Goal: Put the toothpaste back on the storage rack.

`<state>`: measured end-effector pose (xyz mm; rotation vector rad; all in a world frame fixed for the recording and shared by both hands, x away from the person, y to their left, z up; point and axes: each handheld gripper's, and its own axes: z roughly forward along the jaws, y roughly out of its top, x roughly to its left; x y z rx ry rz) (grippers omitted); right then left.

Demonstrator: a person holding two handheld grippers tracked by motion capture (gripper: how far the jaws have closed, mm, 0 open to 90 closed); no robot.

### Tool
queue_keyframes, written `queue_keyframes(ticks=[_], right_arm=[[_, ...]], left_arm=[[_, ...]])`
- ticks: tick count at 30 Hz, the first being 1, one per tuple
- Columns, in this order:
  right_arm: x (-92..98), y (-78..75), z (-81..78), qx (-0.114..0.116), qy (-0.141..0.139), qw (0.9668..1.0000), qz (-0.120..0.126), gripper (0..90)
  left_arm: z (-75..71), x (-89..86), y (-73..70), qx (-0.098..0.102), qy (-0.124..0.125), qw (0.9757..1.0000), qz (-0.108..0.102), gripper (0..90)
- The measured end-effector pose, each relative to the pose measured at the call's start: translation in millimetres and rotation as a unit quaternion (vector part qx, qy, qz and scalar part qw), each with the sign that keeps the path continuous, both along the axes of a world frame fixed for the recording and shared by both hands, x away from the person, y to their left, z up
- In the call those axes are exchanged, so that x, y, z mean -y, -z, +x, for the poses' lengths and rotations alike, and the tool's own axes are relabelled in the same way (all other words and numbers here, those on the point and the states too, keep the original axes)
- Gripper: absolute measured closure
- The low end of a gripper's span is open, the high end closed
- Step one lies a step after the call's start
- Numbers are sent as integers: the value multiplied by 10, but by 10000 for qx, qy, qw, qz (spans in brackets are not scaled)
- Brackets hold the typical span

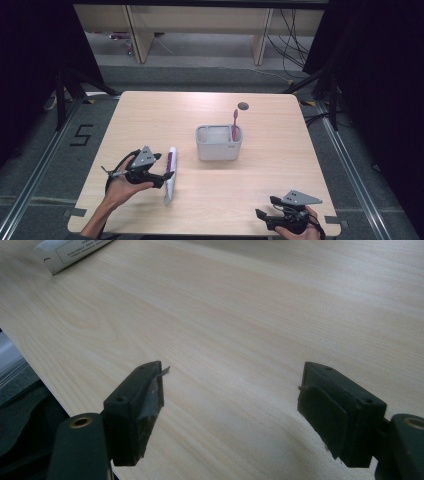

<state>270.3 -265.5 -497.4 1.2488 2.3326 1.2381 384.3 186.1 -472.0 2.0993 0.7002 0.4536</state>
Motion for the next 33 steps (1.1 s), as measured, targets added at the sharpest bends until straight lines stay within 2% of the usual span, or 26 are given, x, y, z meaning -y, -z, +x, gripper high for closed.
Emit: queue_keyframes(ticks=[1,2,3,4,5,6,9,11,12,13,14,15,17,18,19,23,24,26,28,29,30,33], right_arm=[[1,0,1,1,-2,10000,3,266],[4,-1,1,-13,-14,10000,-15,266],[-9,-4,-13,-158,40,9998,80,266],[9,-1,3,-17,-1,10000,-28,266],[10,-1,3,-18,0,10000,-23,266],[12,-1,4,-13,-8,10000,-12,266],[10,-5,2,-27,7,10000,-9,267],[-3,-6,-9,-114,19,9999,57,266],[7,-6,0,-22,-16,10000,-6,266],[4,-4,-1,-21,-17,10000,10,267],[6,-6,1,0,-19,10000,-14,266],[-3,-4,-2,-65,-27,10000,63,266],[7,-10,0,-23,-13,10000,-20,267],[-8,-8,-11,-145,27,9999,74,267],[6,-1,4,-12,-14,10000,-22,267],[3,-3,1,-27,-22,10000,-1,267],[1,2,6,-48,-57,10000,31,267],[2,0,5,-50,-38,10000,-1,267],[-4,4,4,-24,-46,10000,62,267],[4,-8,-2,-18,-9,10000,-46,267],[-4,5,4,-24,-48,10000,66,267],[-5,5,5,-19,-50,10000,43,268]], left_arm=[[11,17,7,11,-45,10000,-67,230],[39,11,-5,1,7,10000,76,253],[55,21,-3,-2,-1,10000,61,275],[70,40,7,31,-54,10000,-37,298],[93,30,-2,53,-2,10000,67,322],[106,34,4,77,-10,10000,30,360],[144,36,16,78,29,9999,144,473],[174,27,36,71,20,9999,107,566],[180,20,33,69,-10,9999,146,595],[187,33,48,94,-57,9999,7,633],[203,20,42,108,19,9999,116,679],[211,20,41,131,28,9998,143,720],[234,35,41,169,-24,9998,97,798],[254,42,45,190,-34,9998,51,828],[276,38,32,185,-17,9997,138,857],[362,88,36,141,-60,9999,62,893],[388,97,36,122,0,9998,148,894],[440,136,47,93,10,9998,190,895],[486,177,59,97,14,9998,188,895],[509,192,65,72,30,9998,195,895],[531,210,71,59,28,9998,205,895],[606,244,82,1,-9,9997,239,896]])
